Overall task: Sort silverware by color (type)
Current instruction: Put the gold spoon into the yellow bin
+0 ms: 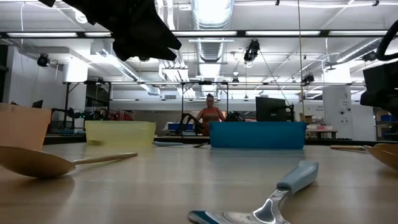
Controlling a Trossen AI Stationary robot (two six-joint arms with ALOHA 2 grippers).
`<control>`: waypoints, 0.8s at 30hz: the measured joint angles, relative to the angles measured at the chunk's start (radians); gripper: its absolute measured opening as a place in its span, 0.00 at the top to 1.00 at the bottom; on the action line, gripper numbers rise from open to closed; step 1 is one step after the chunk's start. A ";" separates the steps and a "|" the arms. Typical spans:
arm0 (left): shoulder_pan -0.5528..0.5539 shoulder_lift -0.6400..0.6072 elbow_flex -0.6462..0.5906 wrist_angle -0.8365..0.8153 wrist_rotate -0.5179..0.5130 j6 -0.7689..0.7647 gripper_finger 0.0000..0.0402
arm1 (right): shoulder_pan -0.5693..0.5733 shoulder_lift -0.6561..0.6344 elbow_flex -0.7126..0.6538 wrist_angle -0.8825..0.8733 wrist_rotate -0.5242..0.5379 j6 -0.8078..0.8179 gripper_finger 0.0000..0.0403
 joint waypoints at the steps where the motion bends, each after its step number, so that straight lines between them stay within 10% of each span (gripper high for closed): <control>1: 0.000 0.000 0.000 0.000 0.000 0.000 0.54 | 0.000 0.017 0.000 0.004 0.002 -0.006 0.65; 24: 0.000 0.000 0.000 0.005 -0.003 0.019 0.54 | 0.002 0.060 0.071 0.009 0.034 -0.043 0.97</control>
